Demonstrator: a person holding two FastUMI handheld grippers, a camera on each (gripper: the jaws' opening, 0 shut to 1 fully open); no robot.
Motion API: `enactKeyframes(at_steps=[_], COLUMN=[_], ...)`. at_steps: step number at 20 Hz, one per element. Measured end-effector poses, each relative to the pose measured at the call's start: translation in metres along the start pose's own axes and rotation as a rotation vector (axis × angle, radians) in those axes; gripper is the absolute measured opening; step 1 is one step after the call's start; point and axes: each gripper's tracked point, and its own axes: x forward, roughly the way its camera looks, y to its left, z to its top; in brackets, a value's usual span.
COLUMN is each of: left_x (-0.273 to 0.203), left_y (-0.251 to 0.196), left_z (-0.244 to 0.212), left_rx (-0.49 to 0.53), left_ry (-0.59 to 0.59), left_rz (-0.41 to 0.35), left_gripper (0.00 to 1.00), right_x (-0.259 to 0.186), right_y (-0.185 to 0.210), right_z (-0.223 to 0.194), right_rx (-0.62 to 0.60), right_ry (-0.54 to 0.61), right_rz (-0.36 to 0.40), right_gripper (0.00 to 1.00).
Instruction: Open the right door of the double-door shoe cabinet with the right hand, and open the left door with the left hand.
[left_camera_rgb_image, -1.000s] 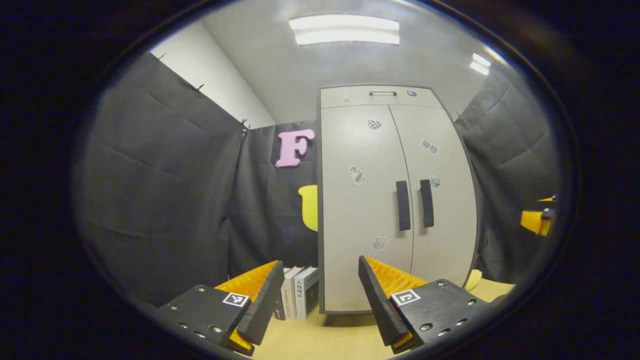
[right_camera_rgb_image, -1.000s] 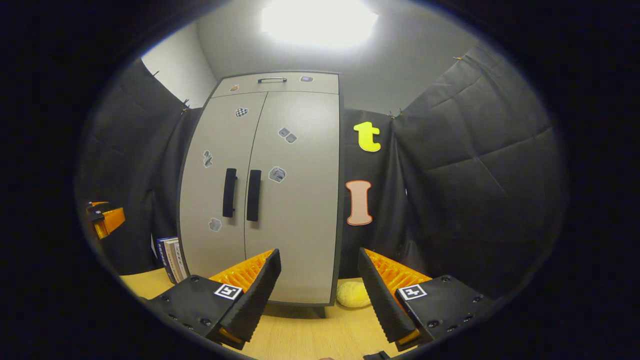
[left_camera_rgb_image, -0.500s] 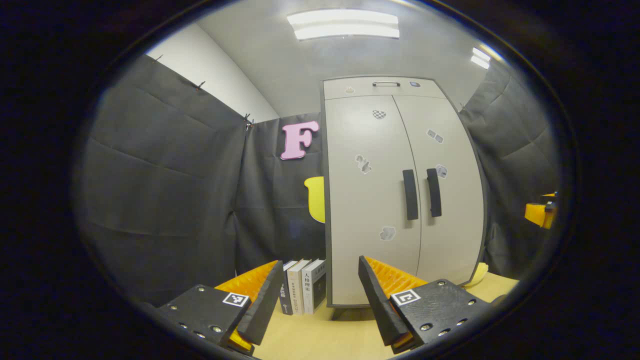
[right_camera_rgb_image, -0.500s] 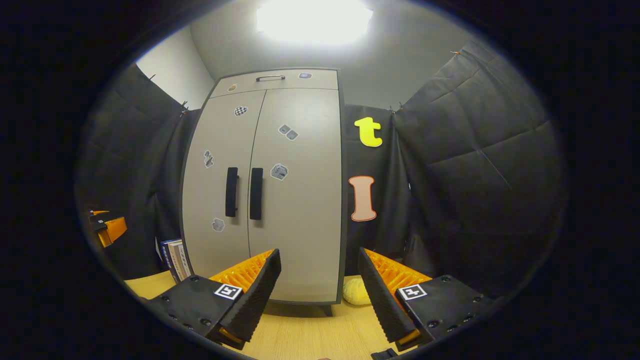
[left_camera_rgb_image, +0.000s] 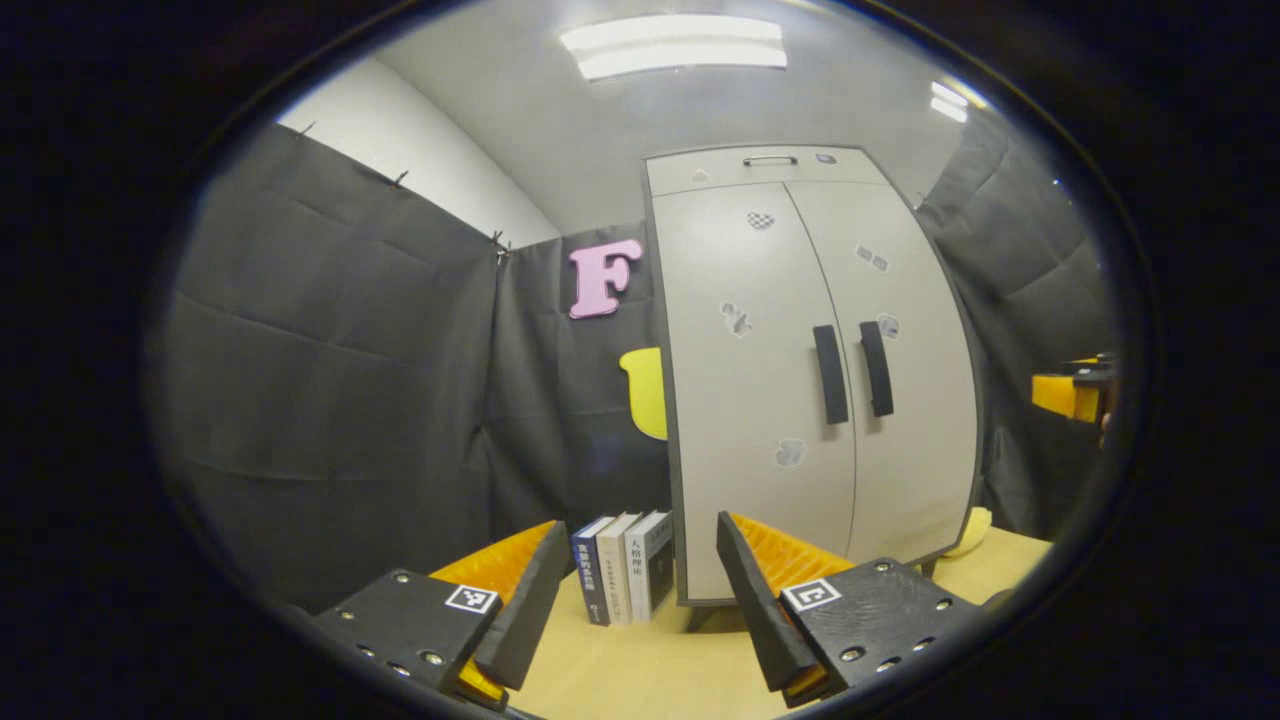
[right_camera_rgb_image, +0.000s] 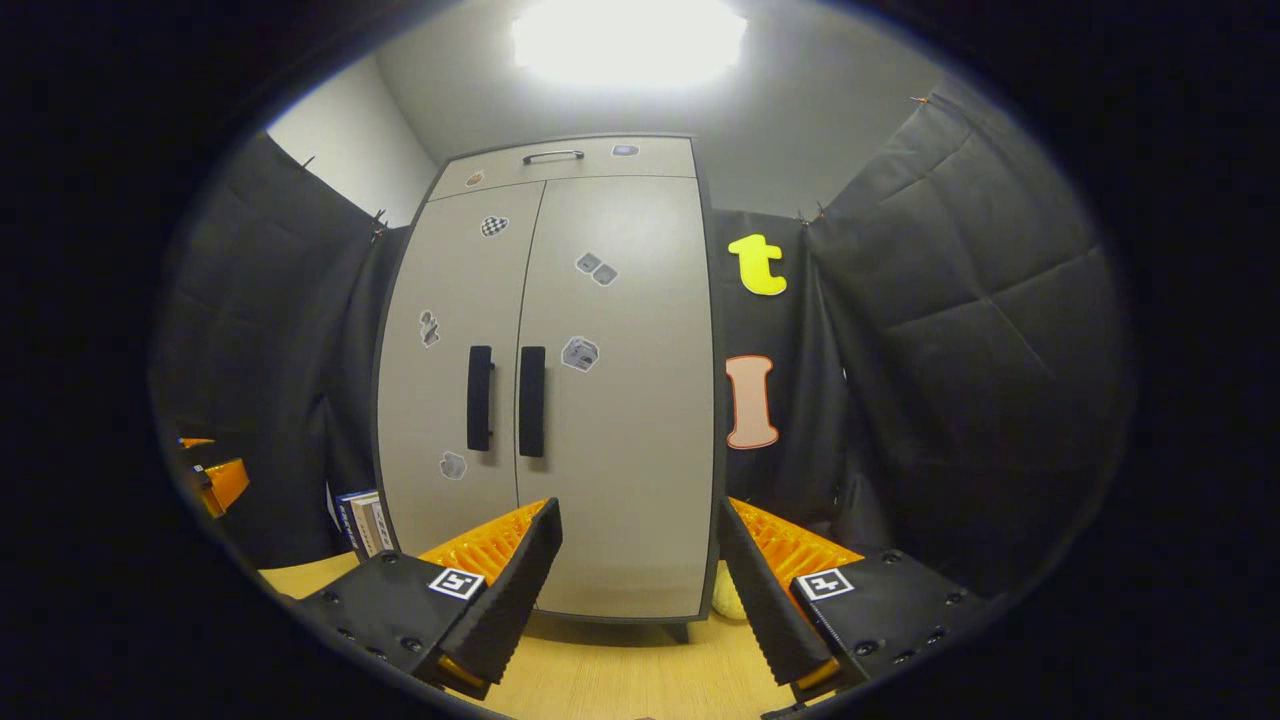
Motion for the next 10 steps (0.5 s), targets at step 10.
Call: enactKeyframes(at_steps=[10], left_x=[-0.021], left_y=[0.038], left_z=[-0.017], left_rx=[0.050], left_ry=[0.058], left_rz=[0.082], left_gripper=[0.87], right_x=[0.063], right_y=[0.046], right_z=[0.030], right_rx=[0.025], right_ry=[-0.053], right_rz=[0.071], right_gripper=[0.97])
